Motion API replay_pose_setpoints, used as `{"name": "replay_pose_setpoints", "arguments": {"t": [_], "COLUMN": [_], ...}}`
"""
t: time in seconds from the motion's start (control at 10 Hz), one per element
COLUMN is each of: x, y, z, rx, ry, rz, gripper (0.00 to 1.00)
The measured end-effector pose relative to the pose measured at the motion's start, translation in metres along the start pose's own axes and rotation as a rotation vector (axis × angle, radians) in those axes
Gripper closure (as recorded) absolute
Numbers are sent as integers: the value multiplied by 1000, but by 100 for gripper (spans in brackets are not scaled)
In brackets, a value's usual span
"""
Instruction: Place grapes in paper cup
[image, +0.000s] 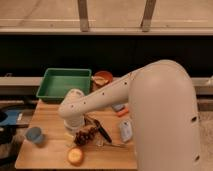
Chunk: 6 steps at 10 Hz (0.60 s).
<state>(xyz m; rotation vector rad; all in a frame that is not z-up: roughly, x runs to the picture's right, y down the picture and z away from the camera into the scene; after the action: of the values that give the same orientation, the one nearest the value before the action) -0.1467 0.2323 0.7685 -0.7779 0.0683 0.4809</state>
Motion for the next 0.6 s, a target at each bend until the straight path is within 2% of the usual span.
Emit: {"name": "replay_pose_setpoints", "arguments": {"t": [0.3,0.6], "x": [2,6], "y": [-16,-24], "z": [14,18], "rx": [-13,-17], "ry": [22,35], "rz": [39,73], "gripper": [20,20]}}
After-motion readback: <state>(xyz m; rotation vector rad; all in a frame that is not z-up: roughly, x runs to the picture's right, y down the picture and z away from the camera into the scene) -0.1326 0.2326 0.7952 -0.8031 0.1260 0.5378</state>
